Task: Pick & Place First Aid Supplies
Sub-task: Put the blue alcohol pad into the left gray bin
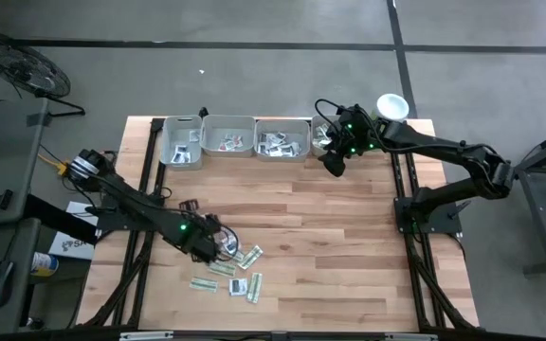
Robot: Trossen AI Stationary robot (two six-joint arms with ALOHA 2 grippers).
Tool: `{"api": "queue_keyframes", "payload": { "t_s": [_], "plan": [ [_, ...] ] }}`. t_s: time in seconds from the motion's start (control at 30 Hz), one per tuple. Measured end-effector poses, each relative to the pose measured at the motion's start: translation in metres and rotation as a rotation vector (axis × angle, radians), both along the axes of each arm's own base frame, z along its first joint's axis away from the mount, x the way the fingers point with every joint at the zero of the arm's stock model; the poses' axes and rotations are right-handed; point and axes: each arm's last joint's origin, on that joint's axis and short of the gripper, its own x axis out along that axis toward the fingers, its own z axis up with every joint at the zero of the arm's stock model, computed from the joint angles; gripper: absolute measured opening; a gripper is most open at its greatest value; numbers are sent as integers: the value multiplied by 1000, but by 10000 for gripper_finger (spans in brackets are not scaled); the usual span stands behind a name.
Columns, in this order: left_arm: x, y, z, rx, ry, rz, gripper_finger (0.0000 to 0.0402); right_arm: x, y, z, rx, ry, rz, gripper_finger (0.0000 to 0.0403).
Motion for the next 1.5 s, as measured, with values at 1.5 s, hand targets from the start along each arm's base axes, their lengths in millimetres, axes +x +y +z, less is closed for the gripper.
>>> {"api": "queue_keyframes", "payload": {
  "t_s": [1.5],
  "plan": [
    [-81,253,80,-57,-501,1154,0,1,-2,2,-28,-10,-43,220]
  ]
}}
